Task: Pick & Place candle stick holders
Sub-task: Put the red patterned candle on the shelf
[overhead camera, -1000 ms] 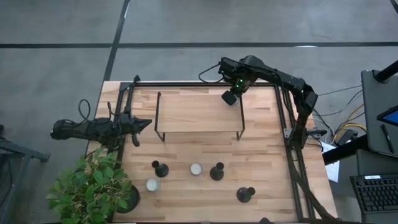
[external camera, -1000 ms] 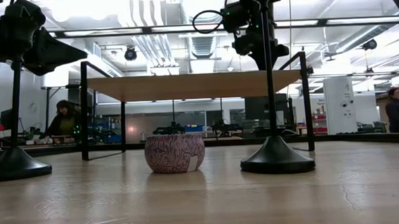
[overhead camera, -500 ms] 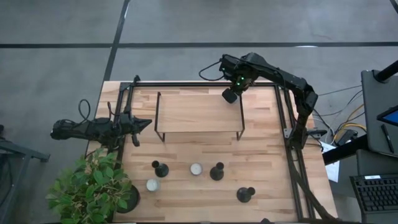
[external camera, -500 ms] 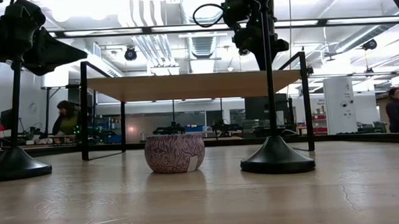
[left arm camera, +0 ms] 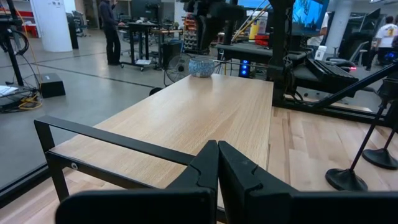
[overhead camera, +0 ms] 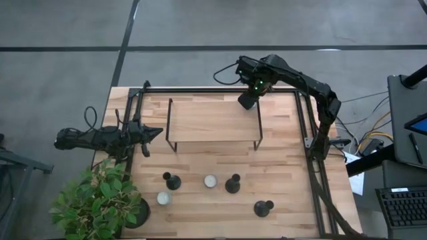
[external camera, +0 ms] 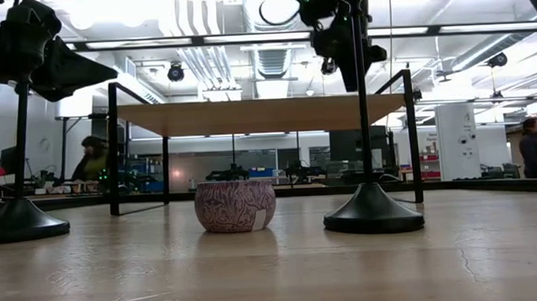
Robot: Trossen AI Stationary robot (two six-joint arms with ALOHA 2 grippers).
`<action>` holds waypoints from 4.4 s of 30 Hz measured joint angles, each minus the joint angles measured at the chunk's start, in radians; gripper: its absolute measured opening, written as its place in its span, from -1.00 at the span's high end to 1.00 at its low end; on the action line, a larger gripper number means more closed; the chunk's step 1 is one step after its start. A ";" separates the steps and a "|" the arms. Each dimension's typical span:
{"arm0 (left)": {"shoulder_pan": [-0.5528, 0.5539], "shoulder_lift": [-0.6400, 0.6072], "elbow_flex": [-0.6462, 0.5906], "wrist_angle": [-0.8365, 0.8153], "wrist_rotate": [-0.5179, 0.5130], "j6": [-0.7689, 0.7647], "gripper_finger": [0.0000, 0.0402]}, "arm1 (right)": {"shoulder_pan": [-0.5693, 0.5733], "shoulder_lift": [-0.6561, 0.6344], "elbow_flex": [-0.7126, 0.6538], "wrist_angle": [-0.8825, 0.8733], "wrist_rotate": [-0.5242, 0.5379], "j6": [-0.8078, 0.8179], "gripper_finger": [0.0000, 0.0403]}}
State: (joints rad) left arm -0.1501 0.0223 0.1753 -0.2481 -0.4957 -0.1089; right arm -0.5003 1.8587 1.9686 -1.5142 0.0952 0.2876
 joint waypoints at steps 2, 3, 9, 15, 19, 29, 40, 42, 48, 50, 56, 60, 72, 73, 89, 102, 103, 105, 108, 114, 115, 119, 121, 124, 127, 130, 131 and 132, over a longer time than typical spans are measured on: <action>0.000 0.000 0.000 0.000 0.000 0.000 0.96 | 0.029 0.000 0.020 0.003 -0.012 0.000 0.54; 0.000 0.000 0.000 0.000 0.000 0.000 0.96 | 0.046 0.000 0.028 0.008 -0.018 -0.001 0.53; 0.000 0.000 0.000 0.000 0.000 0.000 0.96 | 0.180 0.001 0.037 0.054 -0.018 -0.024 0.52; 0.000 0.000 0.000 0.000 0.000 0.000 0.96 | 0.338 0.002 0.028 0.122 -0.017 -0.042 0.52; 0.000 0.000 0.000 0.000 0.000 0.000 0.96 | 0.441 0.002 0.027 0.205 -0.017 -0.074 0.56; 0.000 0.000 0.000 0.000 0.000 0.000 0.96 | 0.654 0.006 -0.010 0.442 -0.017 -0.215 0.57; 0.000 0.000 0.000 0.000 0.000 0.000 0.96 | 0.790 0.008 -0.159 0.706 -0.017 -0.231 0.55; 0.000 0.000 0.000 0.000 0.000 0.000 0.96 | 0.803 0.008 -0.190 0.742 -0.017 -0.229 0.56; 0.000 0.000 0.000 0.000 0.000 0.000 0.96 | 0.823 0.014 -0.267 0.819 -0.014 -0.182 0.53; 0.000 0.000 0.000 0.000 0.000 0.000 0.96 | 0.827 0.028 -0.277 0.831 -0.015 -0.176 0.52; 0.000 0.001 0.000 0.000 0.000 0.000 0.96 | 0.830 0.149 -0.189 0.769 -0.018 -0.196 0.51; 0.000 0.001 0.000 0.000 0.000 0.000 0.96 | 0.830 0.226 -0.063 0.658 -0.022 -0.210 0.49; 0.000 0.005 0.000 0.000 0.000 0.000 0.96 | 0.832 0.443 0.158 0.436 -0.051 -0.232 0.54; 0.000 0.005 0.000 0.000 0.000 0.000 0.96 | 0.832 0.453 0.163 0.432 -0.052 -0.235 0.55; 0.000 0.006 0.000 0.000 0.000 0.000 0.96 | 0.835 0.461 0.080 0.456 -0.051 -0.240 0.58; 0.000 0.007 0.000 0.000 0.000 0.000 0.96 | 0.834 0.461 0.012 0.536 -0.050 -0.262 0.58; 0.000 0.007 0.000 0.000 0.000 0.000 0.96 | 0.834 0.460 0.010 0.542 -0.050 -0.262 0.57; 0.000 0.007 0.000 0.000 0.000 0.000 0.96 | 0.834 0.460 0.001 0.550 -0.050 -0.262 0.55; 0.000 0.007 0.000 0.000 0.000 0.000 0.96 | 0.834 0.460 -0.018 0.568 -0.050 -0.263 0.54; 0.000 0.007 0.000 0.000 0.000 0.000 0.96 | 0.834 0.460 -0.059 0.617 -0.056 -0.265 0.59; 0.000 0.007 0.000 0.000 0.000 0.000 0.96 | 0.833 0.460 -0.059 0.617 -0.058 -0.265 0.60; 0.000 0.007 0.000 0.000 0.000 0.000 0.96 | 0.833 0.460 -0.052 0.615 -0.059 -0.270 0.69; 0.000 0.007 0.000 0.000 0.000 0.000 0.96 | 0.833 0.460 -0.048 0.614 -0.056 -0.273 0.73; 0.000 0.007 0.000 0.000 0.000 0.000 0.96 | 0.834 0.460 -0.047 0.614 -0.051 -0.280 0.80; 0.000 0.007 0.000 0.000 0.000 0.000 0.96 | 0.834 0.460 -0.047 0.613 -0.047 -0.284 0.88; 0.000 0.007 0.000 0.000 0.000 0.000 0.96 | 0.834 0.460 -0.047 0.613 -0.046 -0.284 0.94; 0.000 0.007 0.000 0.000 0.000 0.000 0.96 | 0.834 0.459 -0.047 0.613 -0.046 -0.284 0.95; 0.000 0.007 0.000 0.000 0.000 0.000 0.96 | 0.834 0.458 -0.047 0.613 -0.046 -0.284 0.95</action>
State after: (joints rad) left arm -0.1499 0.0292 0.1753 -0.2485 -0.4956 -0.1088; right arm 0.3336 2.3168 1.9217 -0.9015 0.0494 0.0040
